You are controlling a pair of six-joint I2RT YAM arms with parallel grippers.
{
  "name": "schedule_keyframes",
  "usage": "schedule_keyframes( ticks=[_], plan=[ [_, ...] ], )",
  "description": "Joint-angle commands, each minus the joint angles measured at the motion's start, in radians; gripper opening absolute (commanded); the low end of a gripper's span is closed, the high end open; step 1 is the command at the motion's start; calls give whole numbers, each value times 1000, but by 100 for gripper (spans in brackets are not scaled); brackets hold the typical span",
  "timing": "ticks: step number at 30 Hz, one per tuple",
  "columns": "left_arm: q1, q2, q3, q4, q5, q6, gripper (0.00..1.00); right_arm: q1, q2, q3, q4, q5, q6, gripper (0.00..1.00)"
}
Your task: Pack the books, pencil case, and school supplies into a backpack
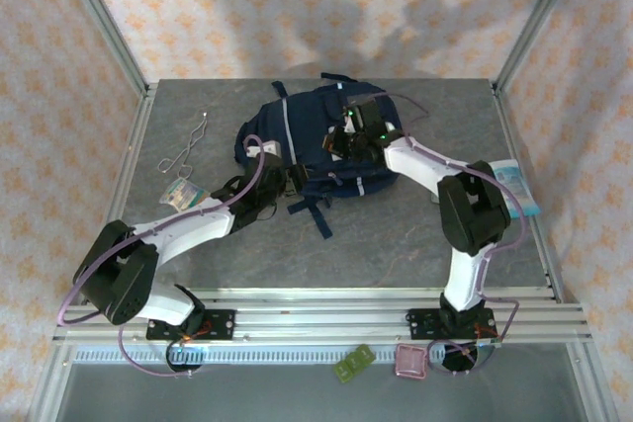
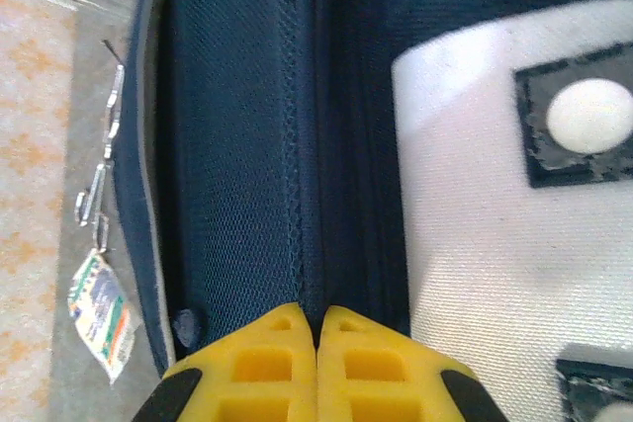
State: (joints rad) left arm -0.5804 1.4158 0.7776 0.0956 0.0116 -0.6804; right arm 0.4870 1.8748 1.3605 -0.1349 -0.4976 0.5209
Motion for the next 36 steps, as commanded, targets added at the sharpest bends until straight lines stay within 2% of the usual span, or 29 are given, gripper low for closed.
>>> schedule_keyframes(
  ticks=[1,6,12,17,21,23,30,36],
  plan=[
    [-33,45,43,11,-95,19,61,1,-45,21,55,-48,30,0],
    [-53,125,82,48,-123,16,64,1,-25,-7,92,-70,44,0],
    [-71,250,186,-17,-241,-10,68,1,-73,-51,181,-87,80,0],
    [-72,320,237,-10,-255,-27,69,7,-81,-60,187,-101,82,0],
    [-73,378,274,-28,-299,-22,56,9,-98,-88,221,-108,102,0],
    [-71,400,294,-34,-294,-6,41,9,-101,-88,225,-114,102,0],
    [-69,423,358,-77,-267,63,0,14,-140,-129,234,-101,101,0],
    [-43,334,374,-194,-163,176,0,4,-146,-147,179,-44,75,0]
  ],
)
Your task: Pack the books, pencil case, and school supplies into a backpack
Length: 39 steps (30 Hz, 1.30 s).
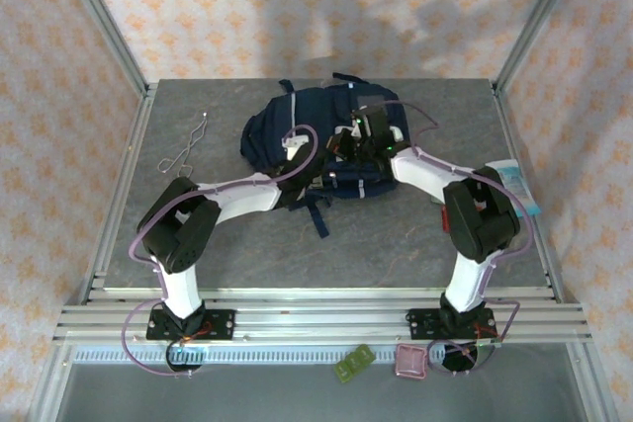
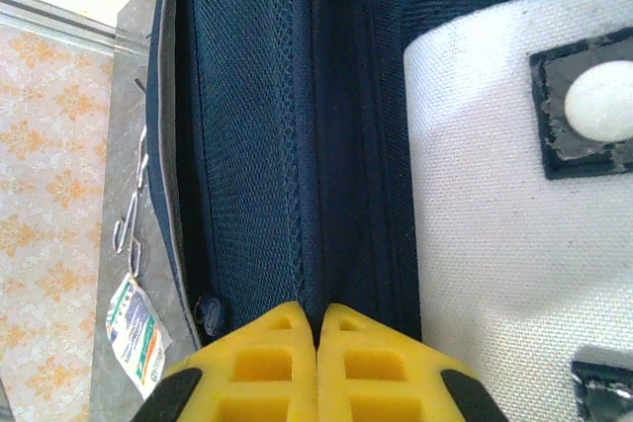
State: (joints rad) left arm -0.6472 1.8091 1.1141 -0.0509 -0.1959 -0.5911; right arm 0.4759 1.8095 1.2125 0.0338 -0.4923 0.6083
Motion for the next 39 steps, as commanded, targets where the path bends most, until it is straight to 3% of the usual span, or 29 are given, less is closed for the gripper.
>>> schedule_keyframes(
  ticks=[1,3,4,7,9,13,19,22,24,26,28,30,35,39],
  plan=[
    [32,-78,41,-81,72,116,0,15,-81,4,-14,-31,-17,0],
    [52,-104,53,-144,125,165,0,14,-75,12,-49,-15,-21,0],
    [63,-110,62,-171,169,190,0,14,-68,16,-64,-20,-17,5],
    [86,-116,92,-216,270,248,0,15,-63,-2,-69,-63,21,30],
    [87,-106,123,-240,312,274,0,15,-68,-29,-50,-88,61,38],
    [86,-80,169,-257,381,290,0,21,-72,-72,15,-150,129,42],
    [66,-75,168,-257,388,305,0,22,-2,-22,10,-156,189,33],
    [52,-85,146,-243,373,309,0,20,29,-10,23,-150,228,8],
    [50,-90,128,-233,356,302,0,18,31,-14,48,-149,251,0],
    [50,-92,108,-214,325,292,0,20,27,-12,62,-153,259,0],
    [50,-82,97,-205,287,288,17,20,14,-14,75,-160,266,0],
    [50,-67,92,-195,255,278,24,19,5,-11,74,-160,266,0],
    [48,-65,56,-105,225,246,28,21,-4,-16,75,-167,266,0],
    [30,-36,89,-149,128,227,30,23,-6,-19,86,-168,272,0]
  ],
)
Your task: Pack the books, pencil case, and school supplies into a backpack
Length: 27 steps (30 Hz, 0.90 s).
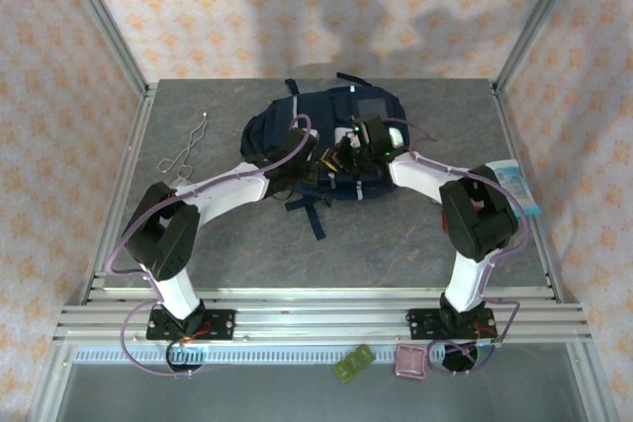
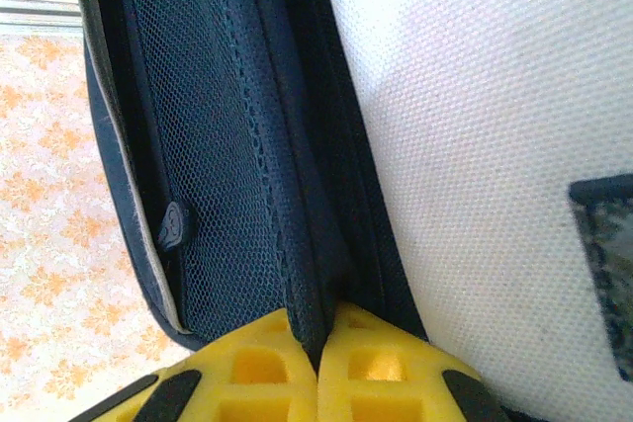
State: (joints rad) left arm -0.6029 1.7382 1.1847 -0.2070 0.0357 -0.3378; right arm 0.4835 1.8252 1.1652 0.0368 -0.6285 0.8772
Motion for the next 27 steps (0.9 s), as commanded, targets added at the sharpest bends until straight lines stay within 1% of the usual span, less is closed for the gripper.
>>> schedule_keyframes(
  ticks=[1,4,8,11,13,15,16,18,22,23,27],
  plan=[
    [-21,46,33,-26,-150,-47,32,15,-22,30,84,-31,4,0],
    [-40,45,17,-54,-252,-121,33,15,-25,34,92,-28,5,0],
    [-52,-38,-88,28,-276,-194,36,15,-30,31,99,-24,5,0],
    [-52,-77,-112,29,-288,-214,36,16,-36,23,106,-23,4,0],
    [-52,-96,-111,29,-279,-209,31,15,-40,20,107,-23,5,0],
    [-52,-112,-108,34,-266,-198,31,16,-43,15,112,-25,7,0],
    [-52,-116,-103,33,-266,-192,33,16,-44,13,115,-25,8,0],
    [-51,-124,-90,30,-255,-172,41,17,-46,10,119,-25,9,0],
    [-35,-141,-48,4,-180,-115,55,17,-55,10,117,-26,3,0],
    [-28,-136,-32,-18,-160,-104,57,17,-56,11,115,-25,0,0],
    [-16,-115,-14,-53,-128,-65,59,17,-58,17,115,-28,0,0]
  ],
)
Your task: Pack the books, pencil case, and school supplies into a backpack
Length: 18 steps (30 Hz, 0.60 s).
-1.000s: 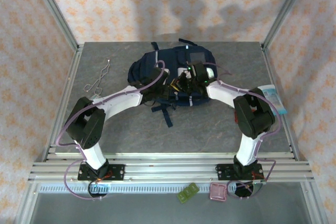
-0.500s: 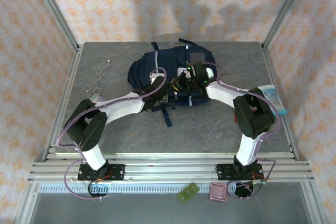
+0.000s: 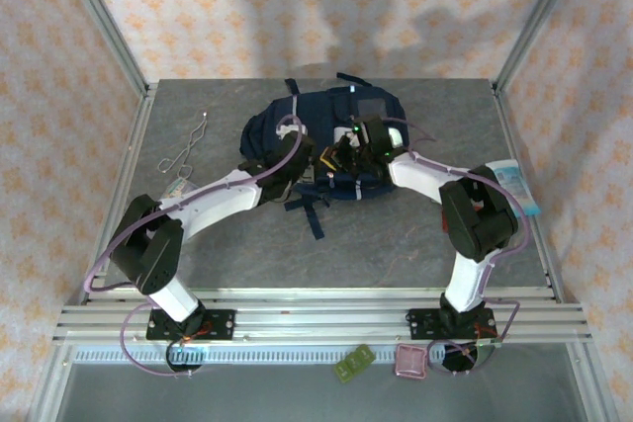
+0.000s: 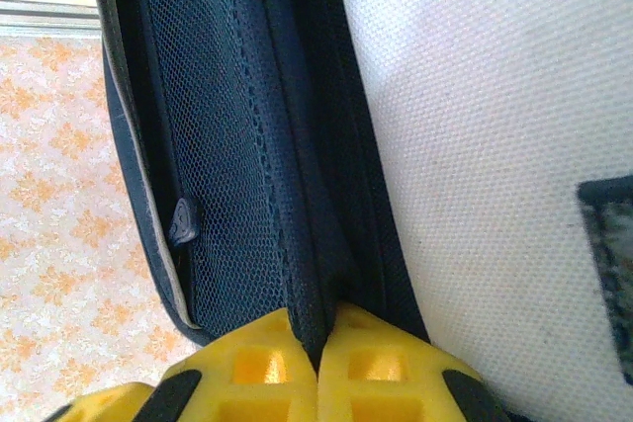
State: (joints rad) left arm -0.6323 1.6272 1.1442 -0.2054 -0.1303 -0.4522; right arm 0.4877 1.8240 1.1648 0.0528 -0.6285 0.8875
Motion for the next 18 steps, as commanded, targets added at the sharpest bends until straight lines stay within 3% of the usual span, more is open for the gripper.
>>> schedule_keyframes(
  ticks=[1,9,13,18],
  plan=[
    [18,3,26,-58,45,51,59,12,-57,19,99,-30,-10,0],
    [58,36,1,-15,129,62,58,12,-67,37,88,-33,-18,0],
    [62,72,8,-23,152,64,44,12,-62,45,85,-33,-21,0],
    [65,80,-16,7,119,74,49,12,-61,49,91,-40,-19,0]
  ],
)
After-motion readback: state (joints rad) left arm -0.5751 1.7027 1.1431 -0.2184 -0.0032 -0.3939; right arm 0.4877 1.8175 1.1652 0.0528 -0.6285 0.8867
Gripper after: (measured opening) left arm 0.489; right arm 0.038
